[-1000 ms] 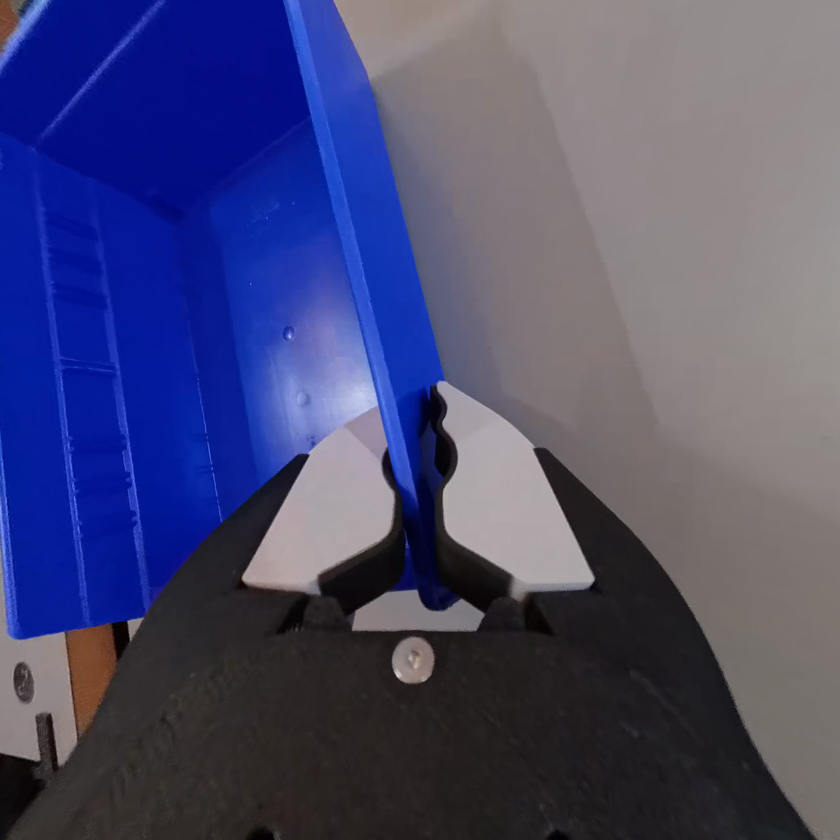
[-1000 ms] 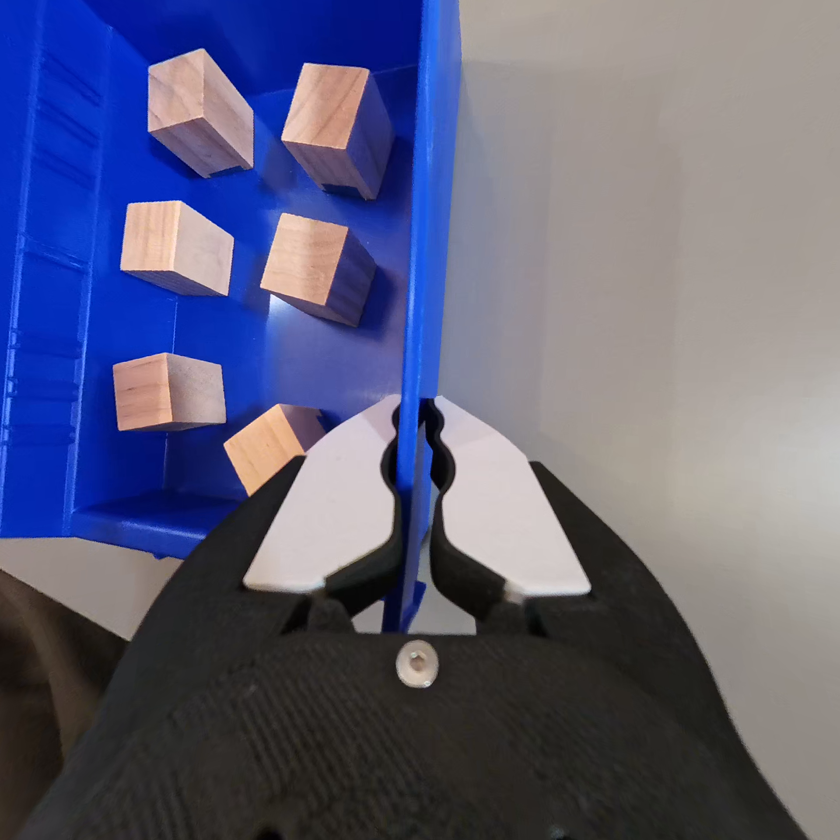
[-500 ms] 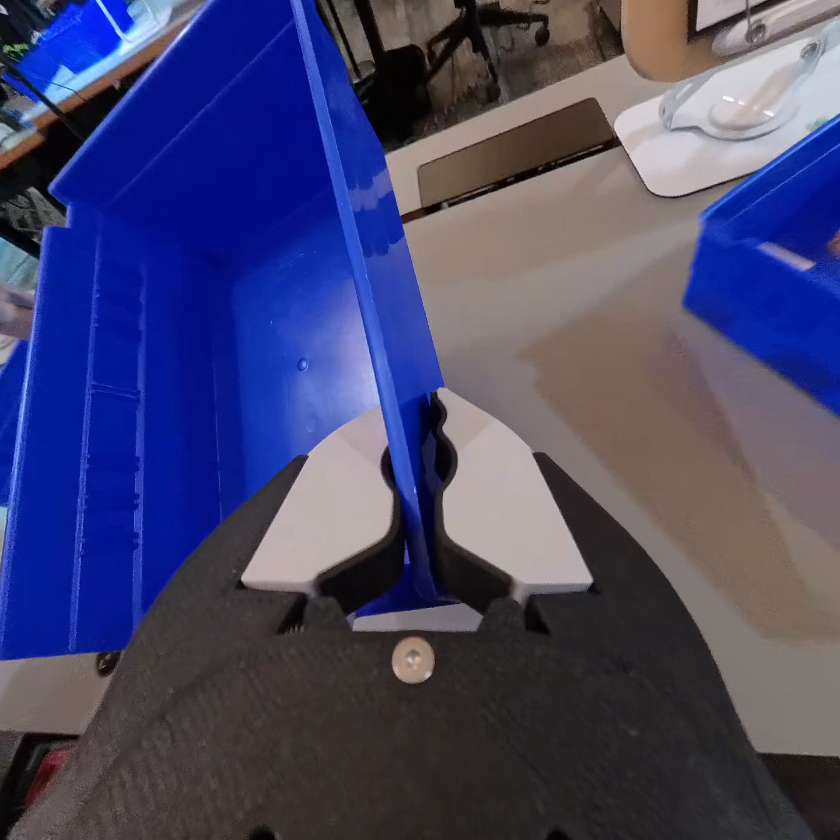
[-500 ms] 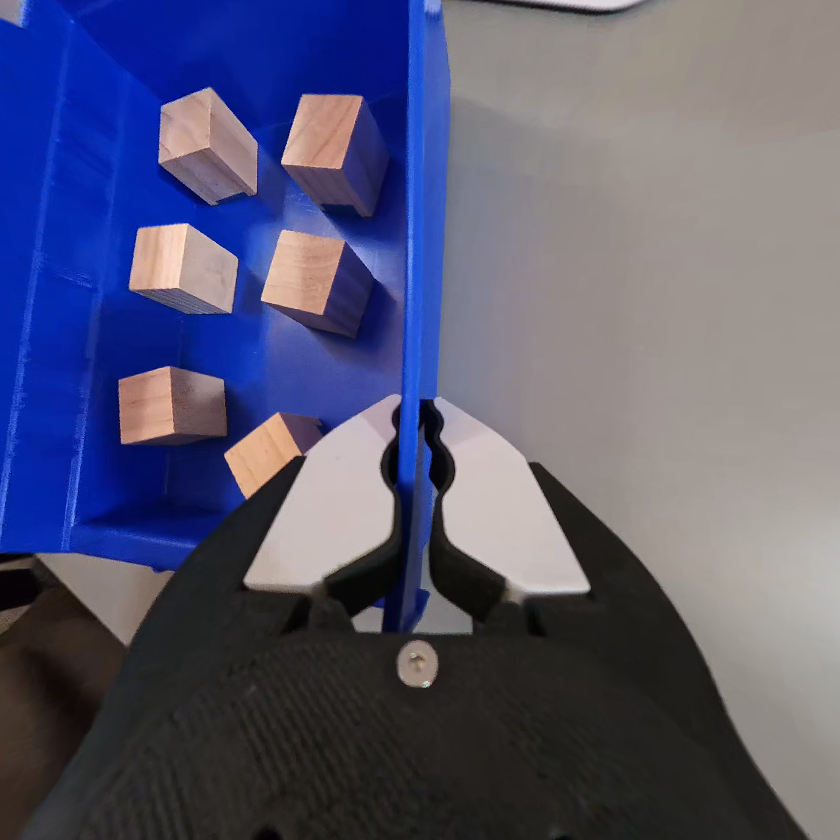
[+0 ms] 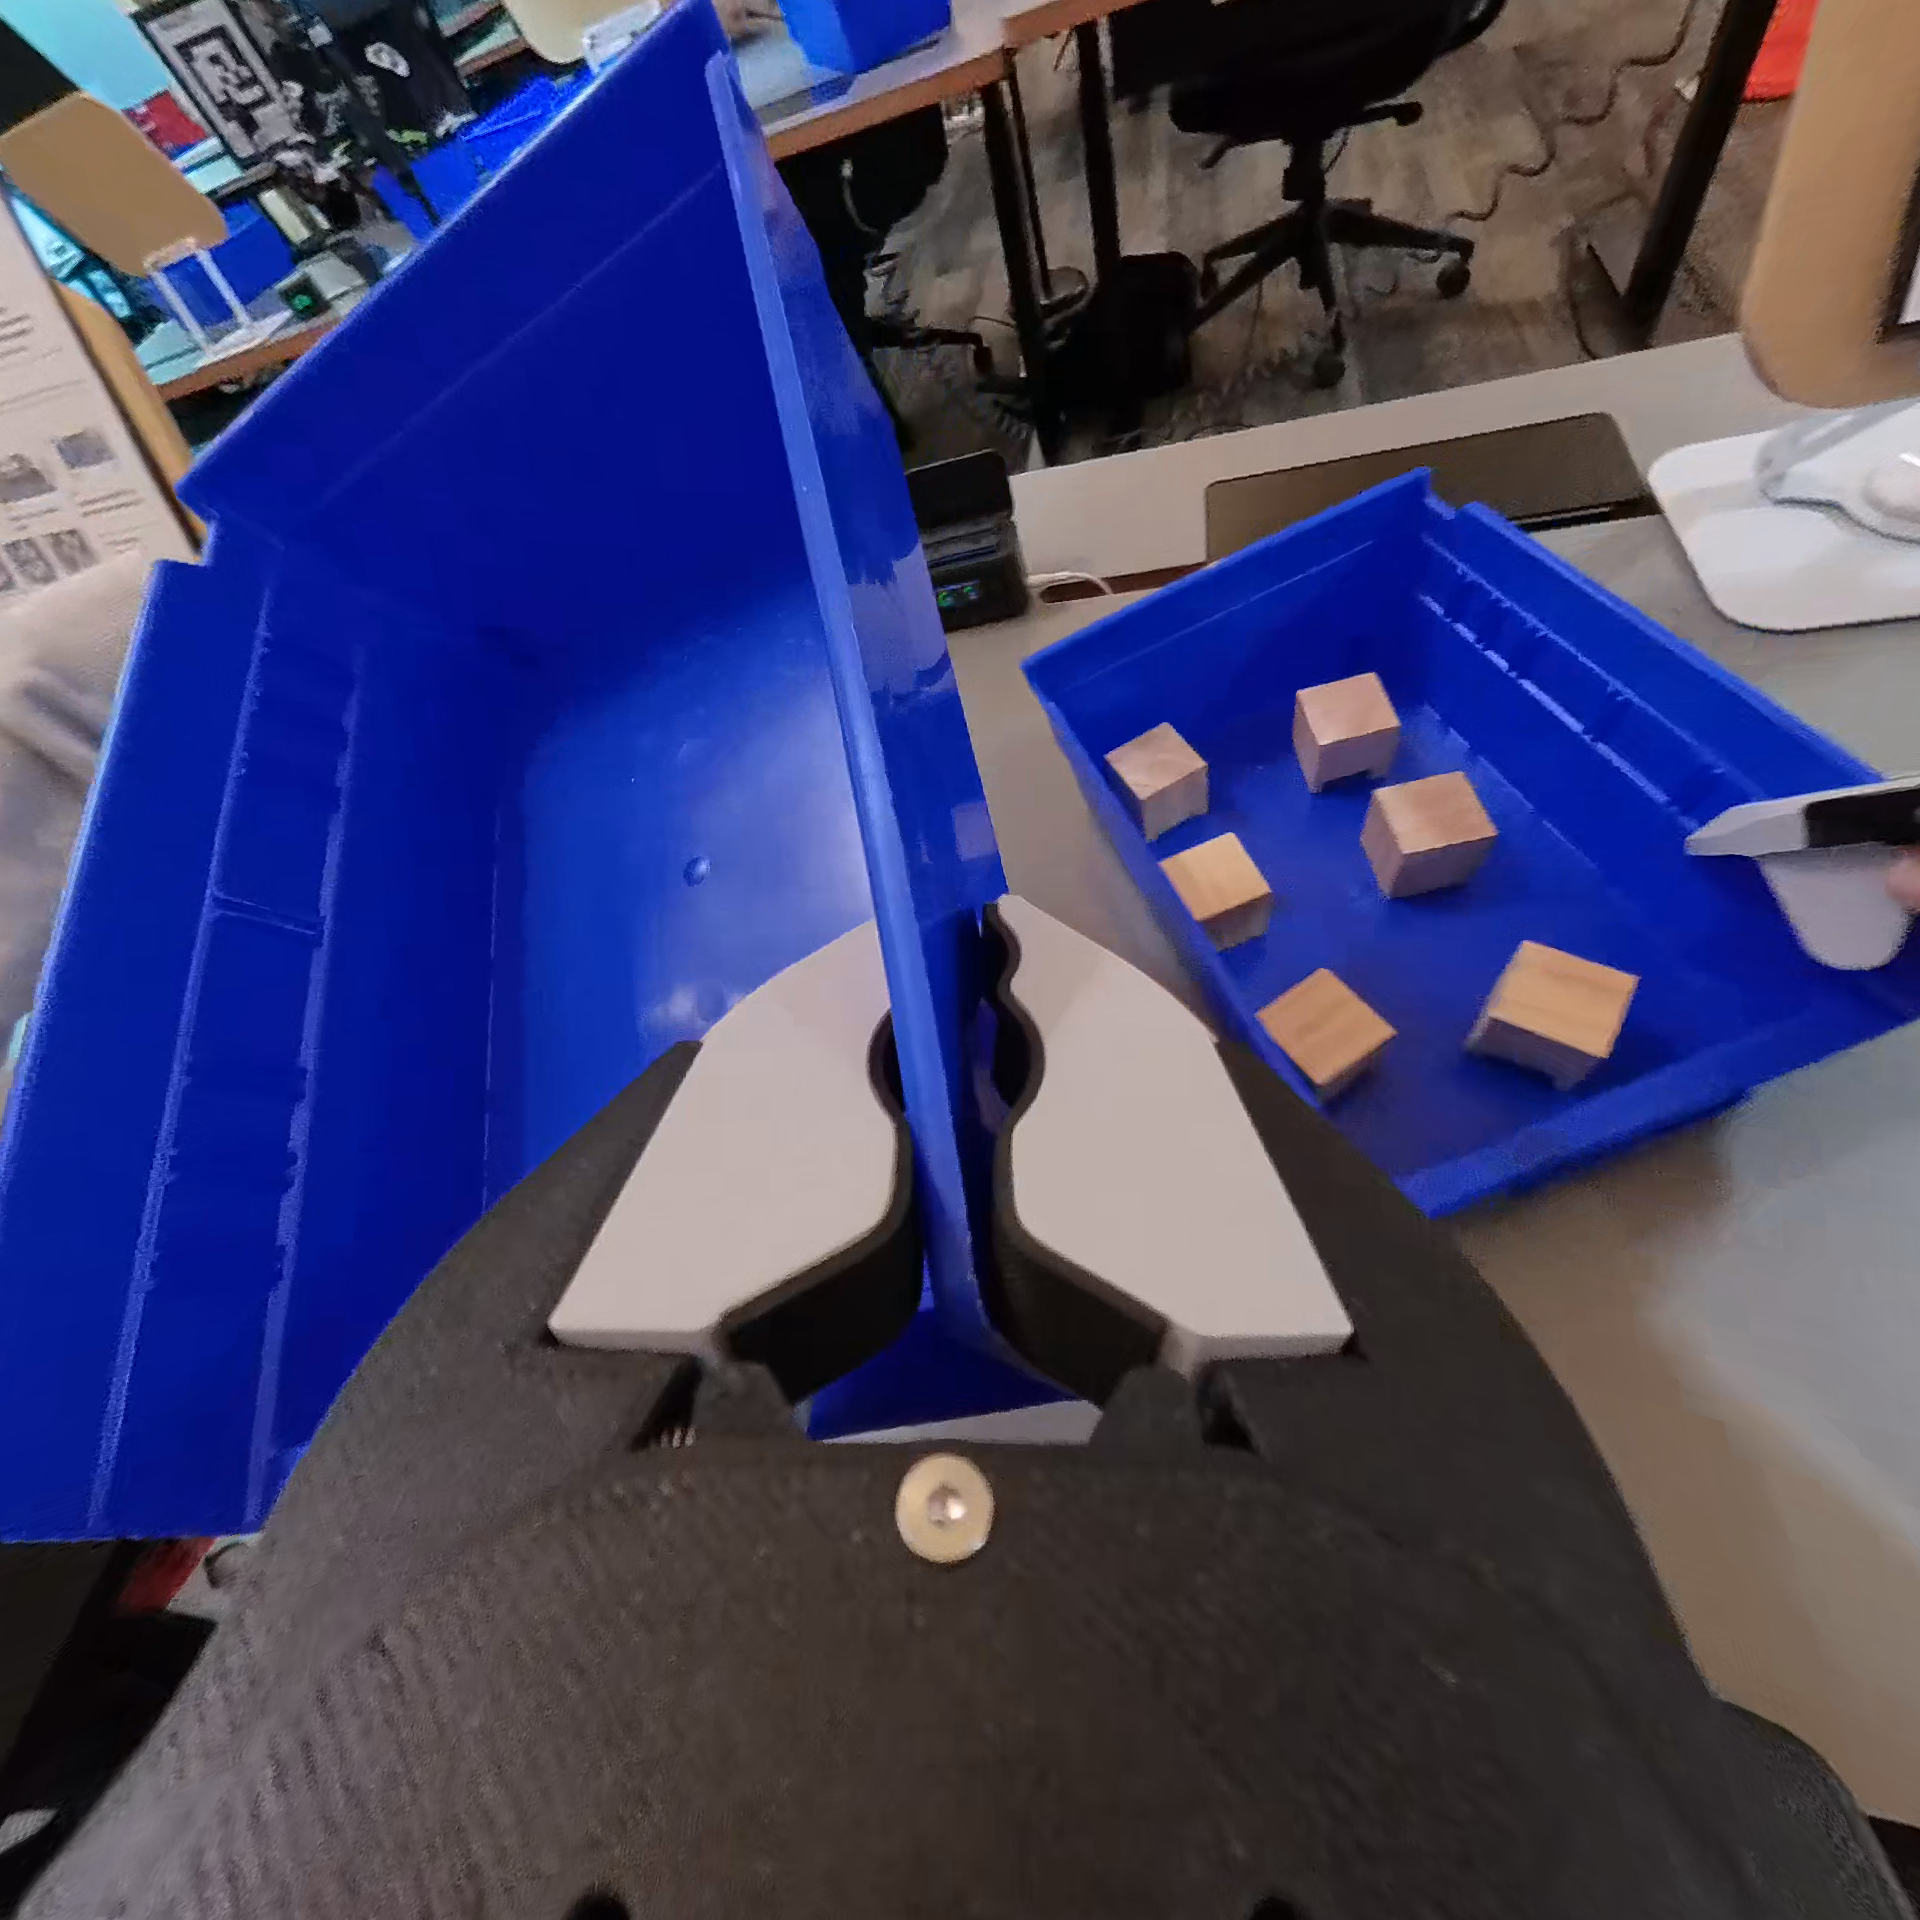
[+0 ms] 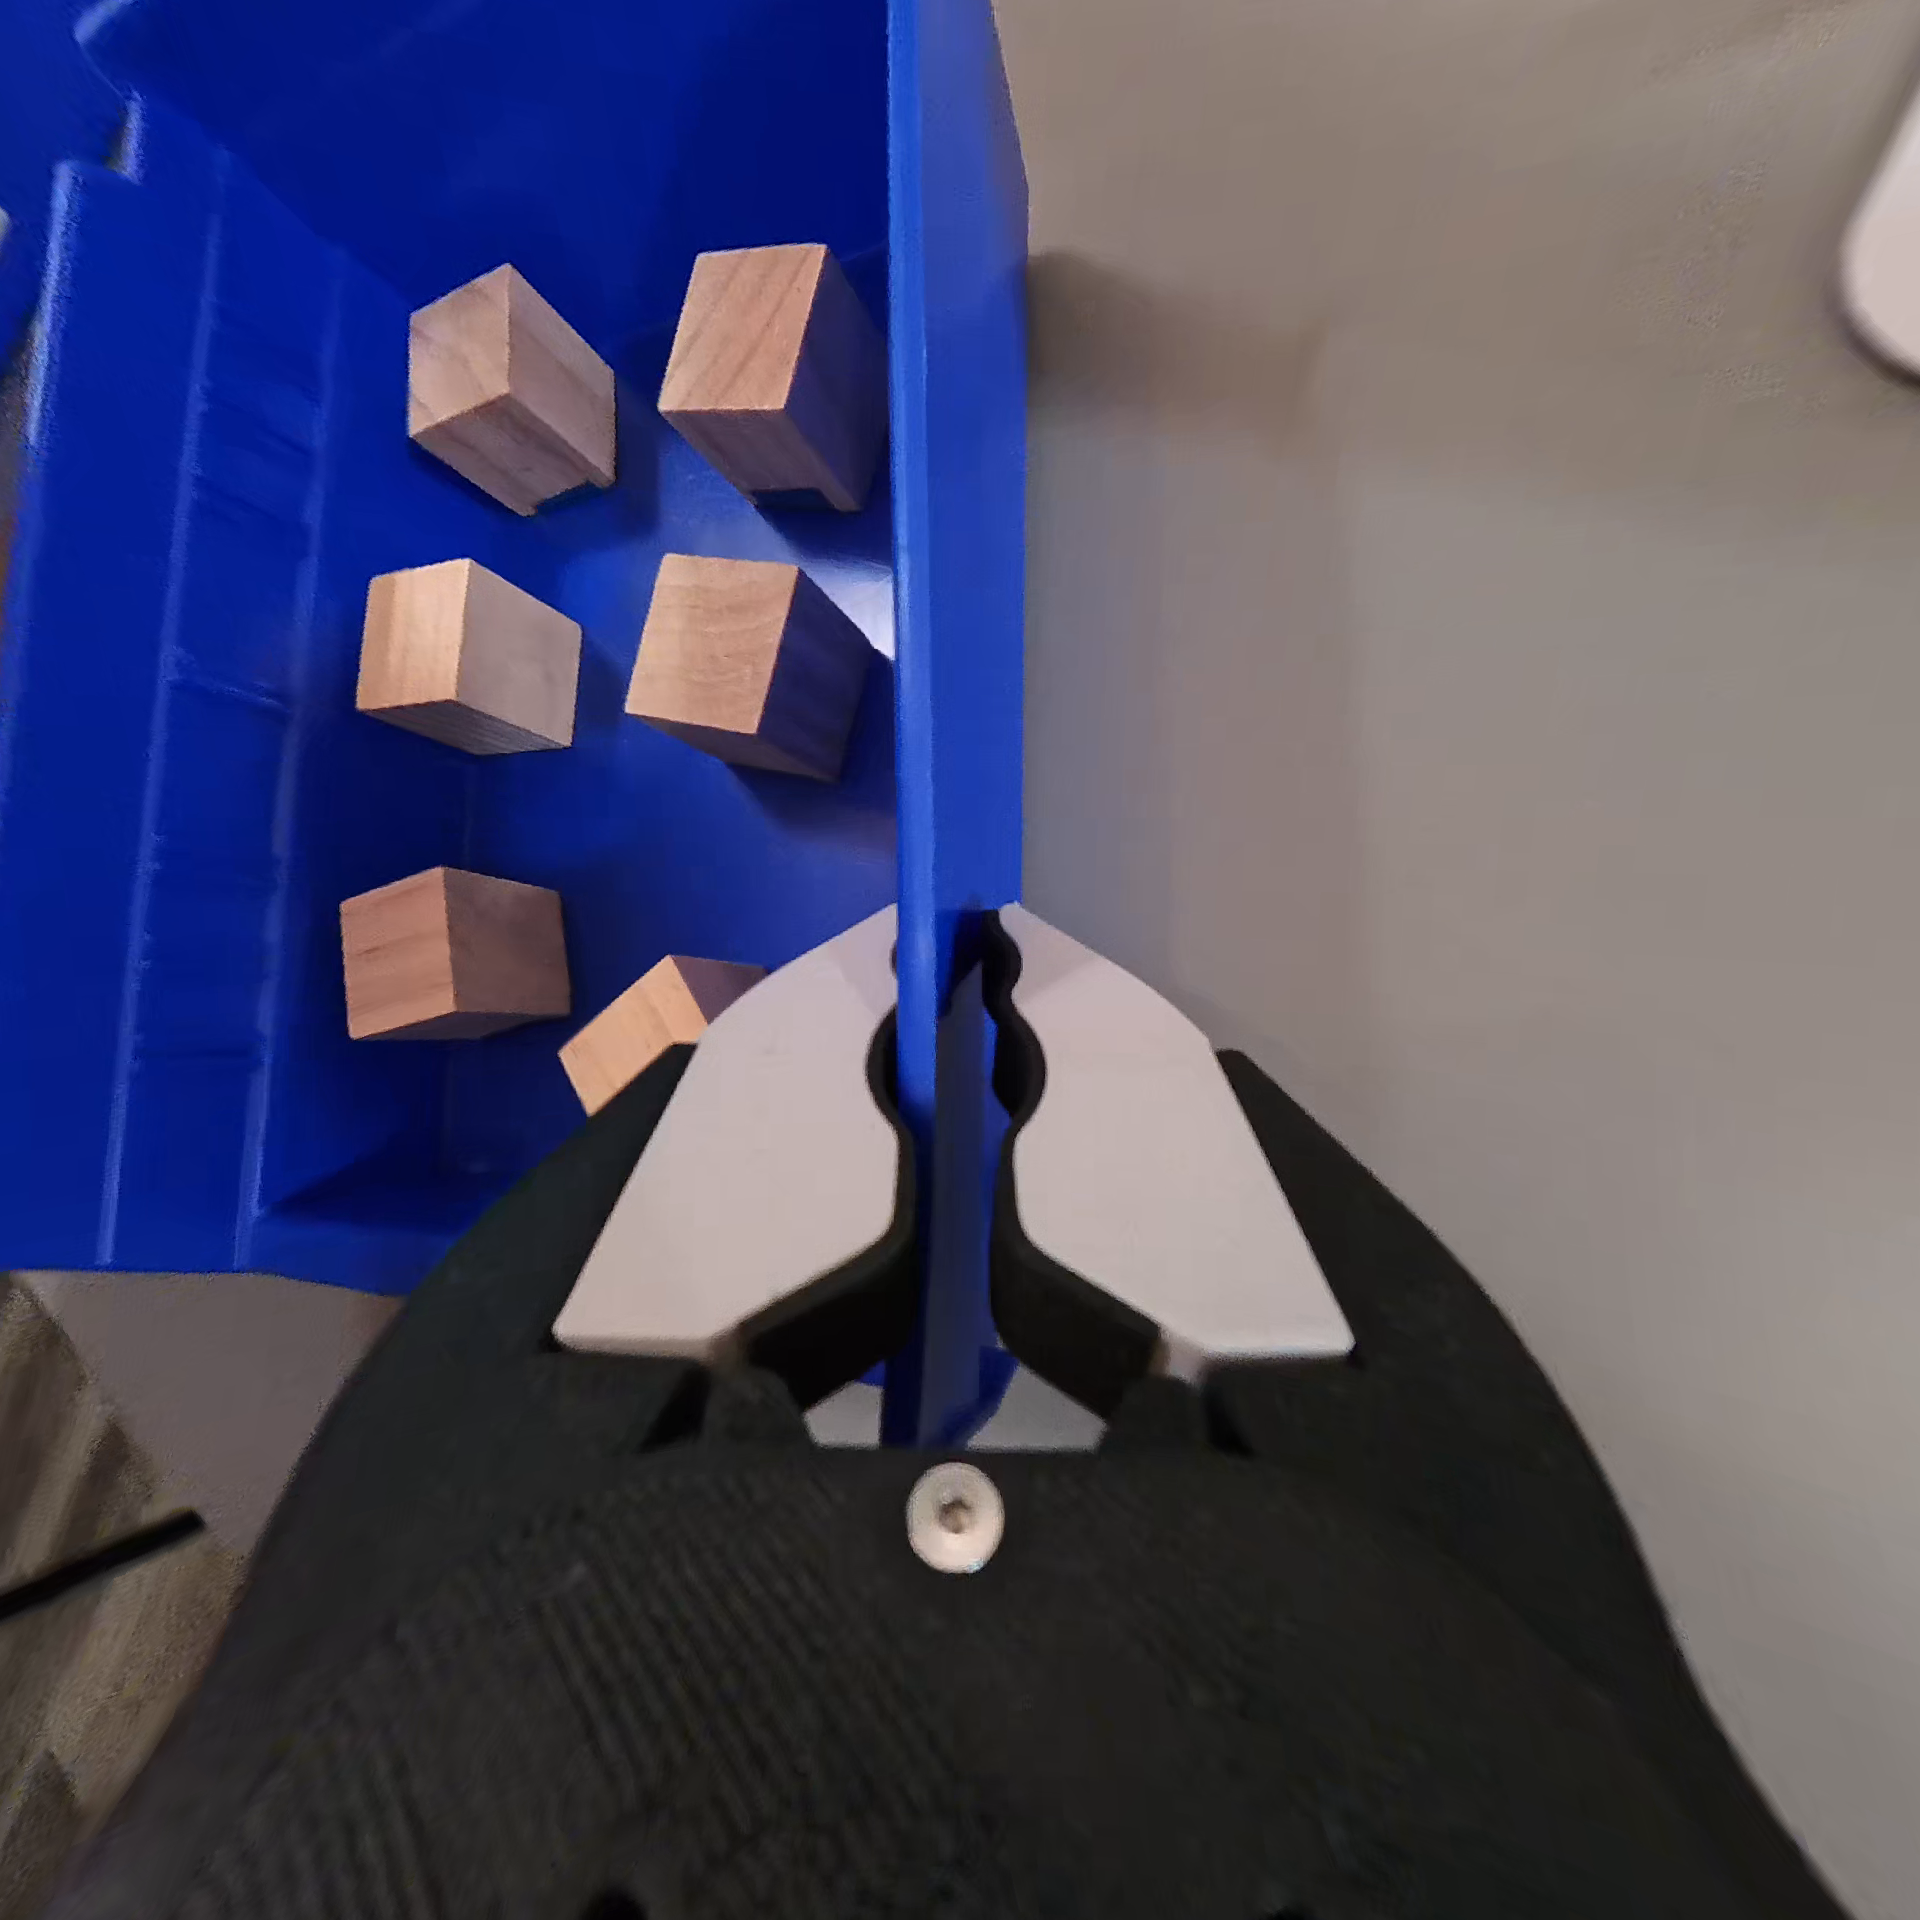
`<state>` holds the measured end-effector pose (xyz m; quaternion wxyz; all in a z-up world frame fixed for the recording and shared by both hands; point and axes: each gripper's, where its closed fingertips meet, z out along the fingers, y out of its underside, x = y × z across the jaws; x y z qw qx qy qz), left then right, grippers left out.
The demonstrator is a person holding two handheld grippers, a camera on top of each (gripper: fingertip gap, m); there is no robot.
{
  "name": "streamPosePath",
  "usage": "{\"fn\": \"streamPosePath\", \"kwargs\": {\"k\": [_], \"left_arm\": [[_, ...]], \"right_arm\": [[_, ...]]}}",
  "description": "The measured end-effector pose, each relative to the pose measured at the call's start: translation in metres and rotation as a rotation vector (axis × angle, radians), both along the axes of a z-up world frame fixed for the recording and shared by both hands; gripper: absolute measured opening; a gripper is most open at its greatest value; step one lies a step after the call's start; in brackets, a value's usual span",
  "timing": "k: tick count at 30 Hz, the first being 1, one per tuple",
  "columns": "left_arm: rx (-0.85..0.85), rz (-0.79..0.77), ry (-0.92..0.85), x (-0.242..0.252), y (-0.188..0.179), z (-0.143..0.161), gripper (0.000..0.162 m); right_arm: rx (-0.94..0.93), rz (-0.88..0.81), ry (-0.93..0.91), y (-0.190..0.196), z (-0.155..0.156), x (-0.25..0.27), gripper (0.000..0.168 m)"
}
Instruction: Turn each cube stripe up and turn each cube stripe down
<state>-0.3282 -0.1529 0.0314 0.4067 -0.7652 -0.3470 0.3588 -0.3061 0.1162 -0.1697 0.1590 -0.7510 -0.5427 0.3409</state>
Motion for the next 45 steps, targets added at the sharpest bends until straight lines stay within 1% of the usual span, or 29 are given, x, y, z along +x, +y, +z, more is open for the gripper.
{"fn": "streamPosePath", "kwargs": {"k": [4, 7, 12, 16, 21, 24, 27, 29, 33, 37, 38, 40, 42, 43, 45], "left_arm": [[-0.002, 0.039, 0.0, -0.006, -0.015, -0.003, 0.006], [0.008, 0.039, 0.008, -0.009, -0.016, -0.003, 0.007], [0.007, 0.004, 0.019, -0.007, -0.005, -0.002, 0.006], [0.006, -0.012, 0.022, -0.005, 0.001, -0.001, 0.006], [0.006, -0.014, 0.022, -0.004, 0.001, 0.0, 0.006], [0.032, -0.033, 0.021, -0.003, 0.003, 0.0, 0.005], [0.056, -0.058, 0.009, -0.002, 0.007, 0.0, 0.005], [0.064, -0.073, 0.003, -0.002, 0.01, -0.001, 0.006], [0.054, -0.094, -0.005, 0.0, 0.017, -0.003, 0.005], [0.035, -0.109, 0.013, 0.005, 0.026, -0.001, 0.005], [0.033, -0.114, 0.019, 0.006, 0.028, 0.0, 0.006], [0.03, -0.131, 0.028, 0.012, 0.035, 0.003, 0.006], [0.028, -0.162, 0.03, 0.019, 0.045, 0.006, 0.005], [0.03, -0.184, 0.028, 0.024, 0.052, 0.007, 0.006], [0.026, -0.24, 0.012, 0.036, 0.07, 0.008, 0.006]], "right_arm": [[-0.102, -0.113, 0.023, -0.051, 0.001, -0.028, 0.016], [-0.095, -0.11, 0.043, -0.081, 0.002, -0.038, 0.018], [-0.153, -0.105, 0.061, -0.124, 0.003, -0.037, 0.022], [-0.199, -0.076, 0.095, -0.154, 0.005, -0.026, 0.029], [-0.213, 0.05, 0.098, -0.186, 0.009, -0.013, 0.039], [-0.194, 0.072, 0.13, -0.189, 0.013, -0.009, 0.039], [-0.219, 0.146, 0.132, -0.197, 0.017, -0.001, 0.04], [-0.227, 0.185, 0.142, -0.201, 0.024, 0.007, 0.031], [-0.261, 0.313, 0.155, -0.215, 0.037, 0.032, 0.029], [-0.424, 0.476, 0.224, -0.228, 0.058, 0.058, 0.028], [-0.463, 0.512, 0.241, -0.228, 0.064, 0.067, 0.02], [-0.528, 0.524, 0.271, -0.215, 0.075, 0.083, 0.024], [-0.558, 0.491, 0.318, -0.19, 0.084, 0.099, 0.03], [-0.545, 0.473, 0.347, -0.174, 0.088, 0.107, 0.031], [-0.45, 0.427, 0.409, -0.132, 0.092, 0.122, 0.032]]}}
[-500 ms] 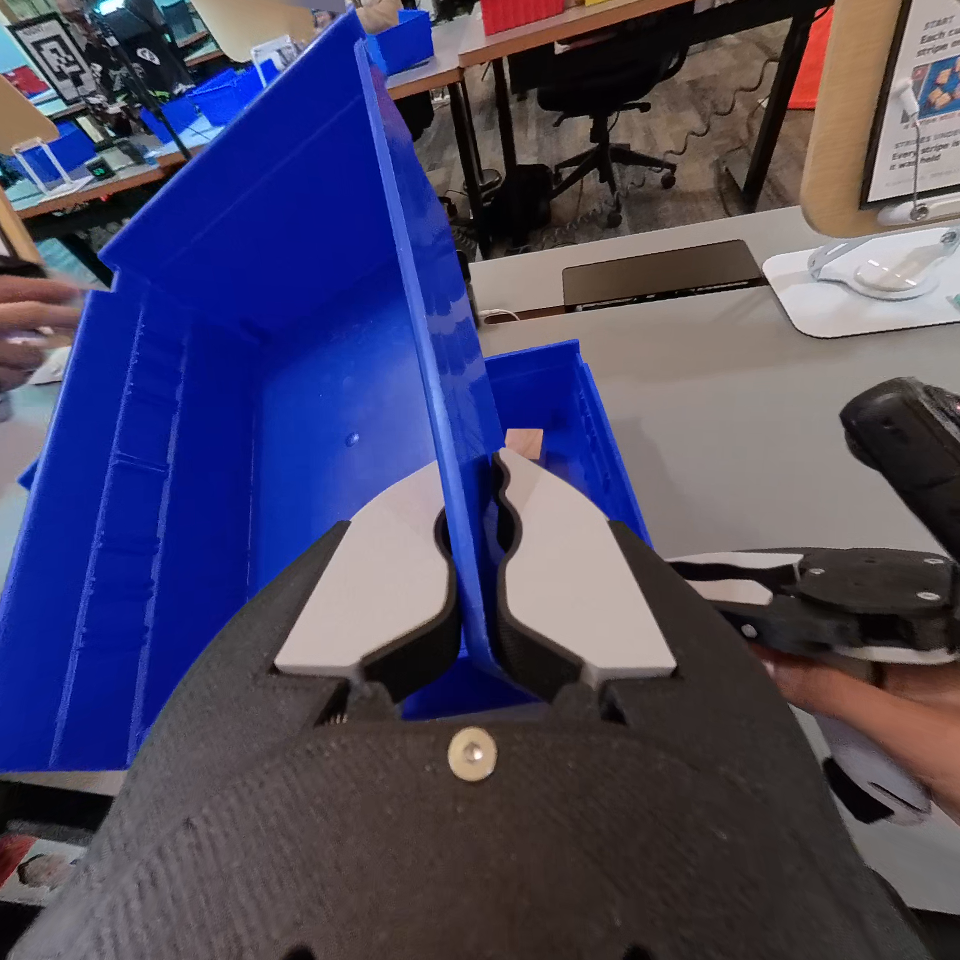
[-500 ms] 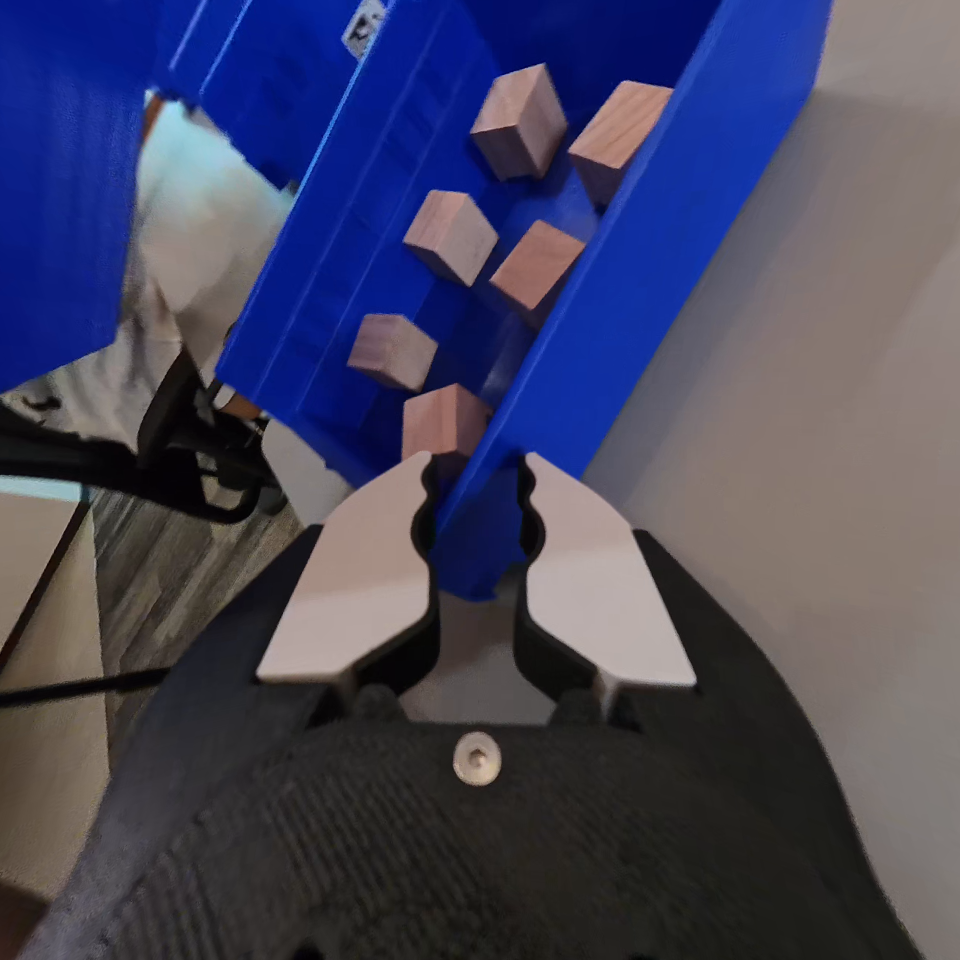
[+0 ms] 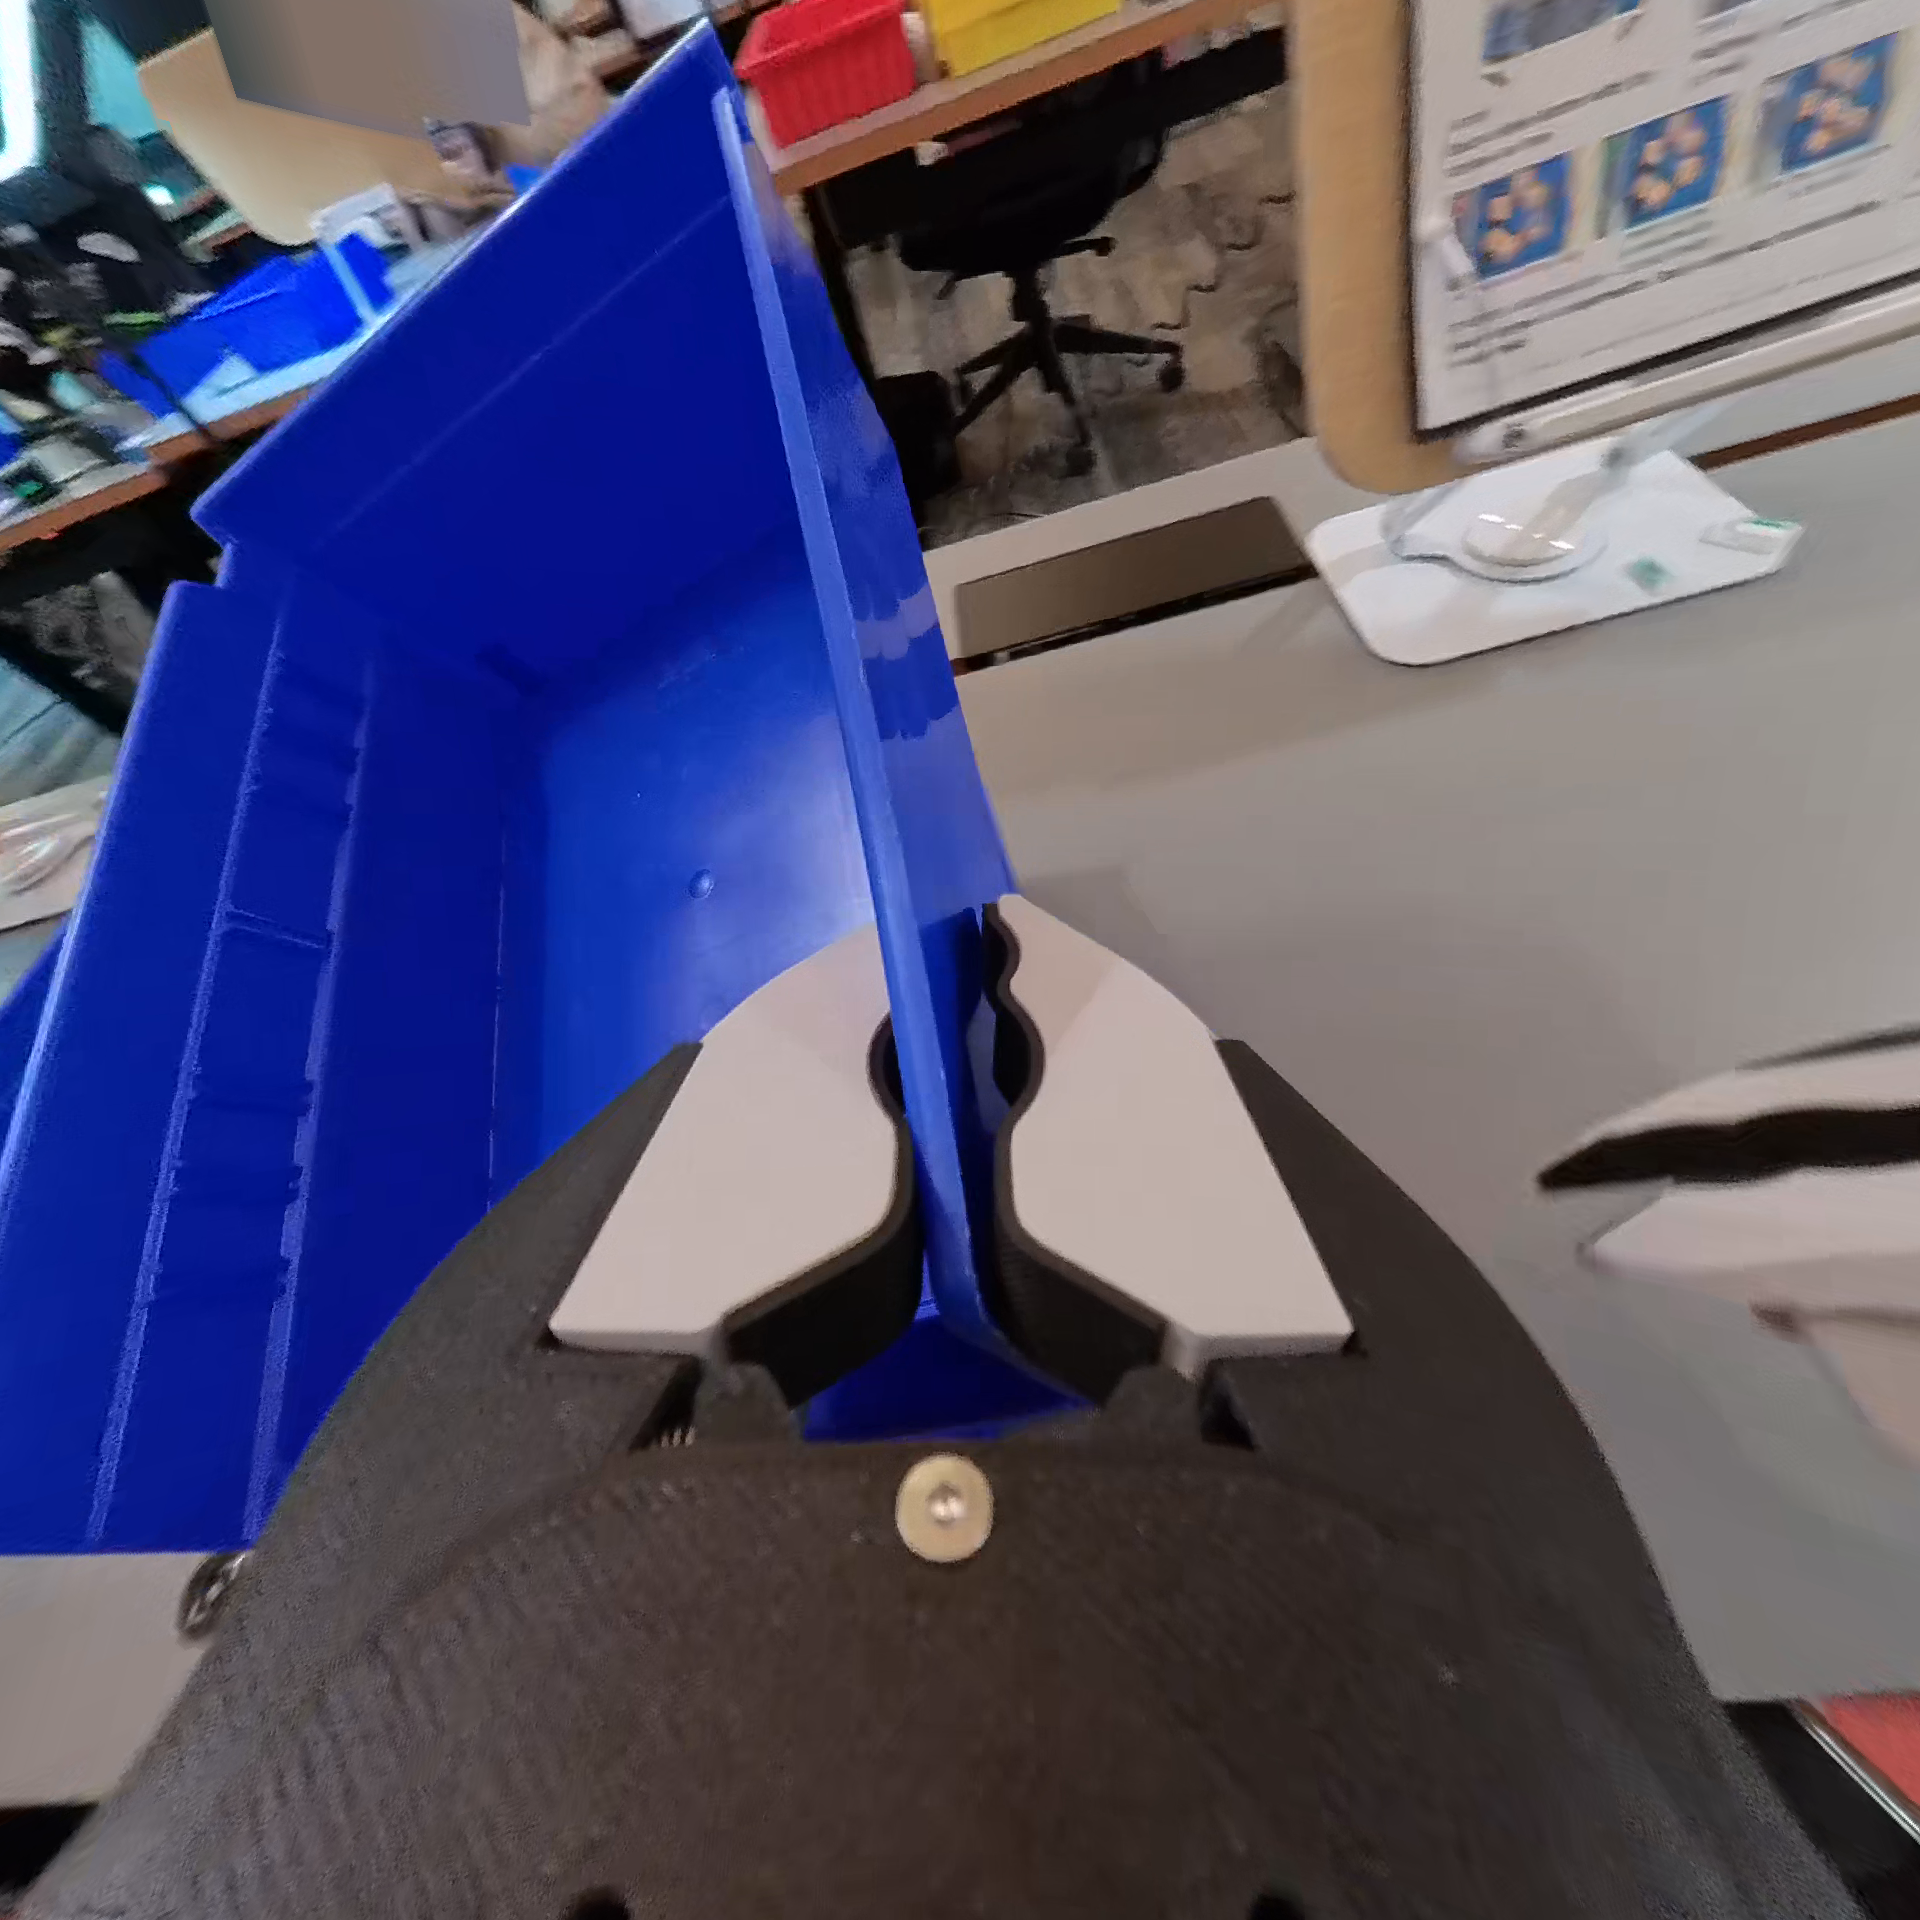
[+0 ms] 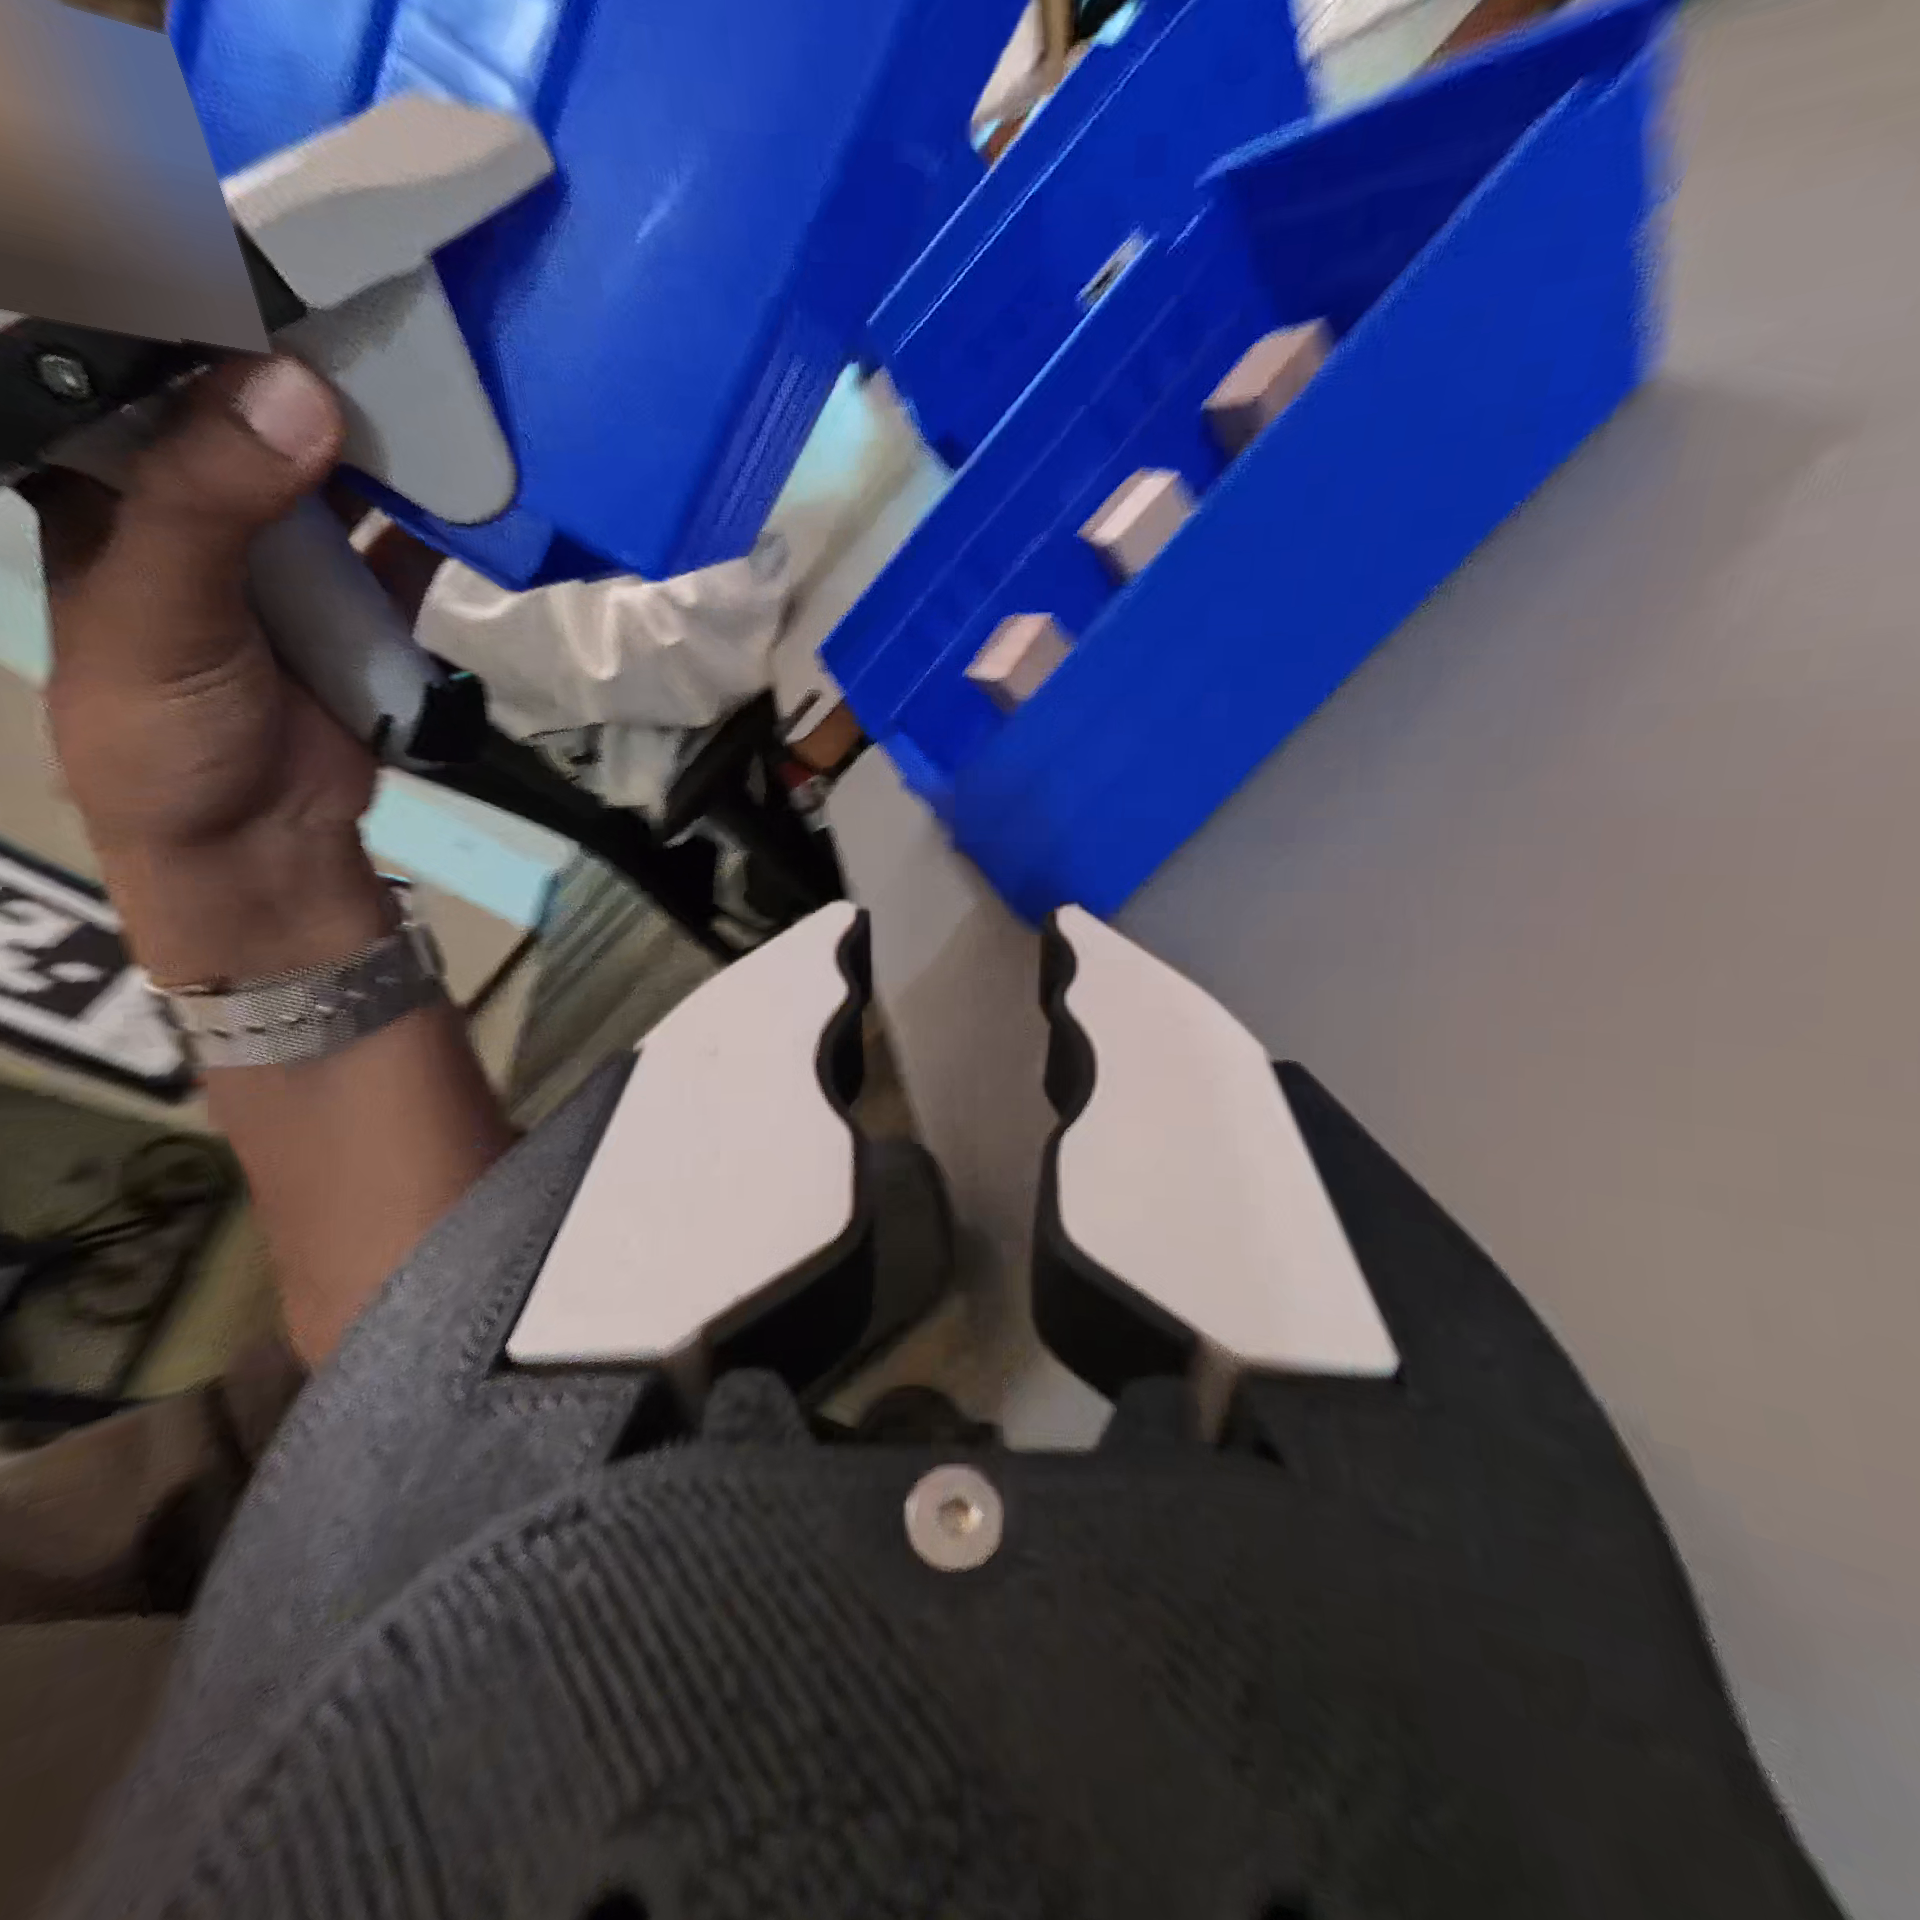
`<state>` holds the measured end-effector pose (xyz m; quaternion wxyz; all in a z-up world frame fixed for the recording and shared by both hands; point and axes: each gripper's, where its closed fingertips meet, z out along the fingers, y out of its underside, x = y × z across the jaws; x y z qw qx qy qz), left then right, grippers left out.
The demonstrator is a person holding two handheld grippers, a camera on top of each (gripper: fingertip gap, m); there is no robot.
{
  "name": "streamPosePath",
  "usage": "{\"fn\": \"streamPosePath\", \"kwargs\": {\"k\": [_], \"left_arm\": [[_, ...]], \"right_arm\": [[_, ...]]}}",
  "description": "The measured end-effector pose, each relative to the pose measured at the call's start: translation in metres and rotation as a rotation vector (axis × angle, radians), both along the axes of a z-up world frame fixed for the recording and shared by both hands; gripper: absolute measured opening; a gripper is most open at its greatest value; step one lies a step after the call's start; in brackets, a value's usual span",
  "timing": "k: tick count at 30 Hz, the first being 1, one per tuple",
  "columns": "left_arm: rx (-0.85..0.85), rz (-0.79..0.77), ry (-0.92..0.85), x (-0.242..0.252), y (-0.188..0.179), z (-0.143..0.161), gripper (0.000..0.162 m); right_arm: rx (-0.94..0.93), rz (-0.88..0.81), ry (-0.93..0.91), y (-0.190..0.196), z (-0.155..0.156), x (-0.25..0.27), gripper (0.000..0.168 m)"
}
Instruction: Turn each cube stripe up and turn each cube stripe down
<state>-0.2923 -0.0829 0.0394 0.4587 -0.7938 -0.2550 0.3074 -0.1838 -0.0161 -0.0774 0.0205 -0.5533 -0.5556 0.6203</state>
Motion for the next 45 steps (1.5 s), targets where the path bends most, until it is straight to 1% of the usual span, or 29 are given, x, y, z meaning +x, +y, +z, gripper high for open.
{"fn": "streamPosePath", "kwargs": {"k": [2, 5, 9, 11, 12, 14, 16, 18, 21, 22, 25, 29, 31, 33, 37, 41, 43, 45], "left_arm": [[-0.017, -0.071, -0.02, 0.017, 0.025, -0.003, 0.005], [-0.067, -0.199, -0.033, 0.051, 0.076, -0.016, 0.006], [-0.131, -0.402, -0.073, 0.117, 0.15, -0.047, 0.006], [-0.175, -0.515, -0.119, 0.153, 0.181, -0.069, 0.005], [-0.182, -0.57, -0.146, 0.171, 0.195, -0.08, 0.006], [-0.188, -0.671, -0.197, 0.202, 0.221, -0.1, 0.006], [-0.206, -0.754, -0.228, 0.226, 0.242, -0.118, 0.006], [-0.253, -0.812, -0.239, 0.245, 0.257, -0.137, 0.006], [-0.349, -0.844, -0.121, 0.259, 0.275, -0.158, 0.005], [-0.375, -0.861, -0.108, 0.264, 0.279, -0.166, 0.005], [-0.393, -0.893, -0.035, 0.273, 0.293, -0.184, 0.006], [-0.395, -0.948, -0.015, 0.29, 0.309, -0.206, 0.008], [-0.386, -0.972, 0.013, 0.298, 0.316, -0.21, 0.008], [-0.376, -1.002, 0.026, 0.306, 0.323, -0.213, 0.008], [-0.332, -1.051, 0.07, 0.309, 0.329, -0.215, 0.009], [-0.287, -1.145, 0.017, 0.316, 0.329, -0.214, 0.027], [-0.209, -1.222, 0.009, 0.322, 0.328, -0.204, 0.039], [-0.134, -1.314, 0.0, 0.329, 0.324, -0.193, 0.044]], "right_arm": [[0.096, -0.114, 0.06, 0.05, 0.002, 0.017, 0.032], [0.18, -0.287, 0.119, 0.122, 0.007, 0.053, 0.035], [0.278, -0.52, 0.169, 0.212, 0.004, 0.109, 0.036], [0.317, -0.59, 0.219, 0.246, 0.0, 0.134, 0.038], [0.326, -0.622, 0.213, 0.263, -0.005, 0.144, 0.039], [0.297, -0.688, 0.179, 0.294, -0.017, 0.161, 0.039], [0.241, -0.753, 0.155, 0.317, -0.024, 0.172, 0.04], [0.203, -0.795, 0.15, 0.327, -0.027, 0.181, 0.041], [0.198, -0.827, 0.141, 0.324, -0.029, 0.192, 0.044], [0.196, -0.835, 0.141, 0.321, -0.029, 0.195, 0.045], [0.191, -0.86, 0.139, 0.309, -0.03, 0.201, 0.049], [0.138, -0.883, 0.132, 0.29, -0.031, 0.205, 0.052], [0.138, -0.913, 0.114, 0.285, -0.034, 0.207, 0.058], [0.177, -0.973, 0.087, 0.287, -0.038, 0.213, 0.063], [0.181, -1.058, 0.068, 0.293, -0.037, 0.227, 0.068], [0.165, -1.088, 0.047, 0.3, -0.041, 0.236, 0.07], [0.135, -1.06, 0.021, 0.298, -0.045, 0.235, 0.07], [0.104, -1.038, 0.014, 0.294, -0.046, 0.233, 0.071]]}}
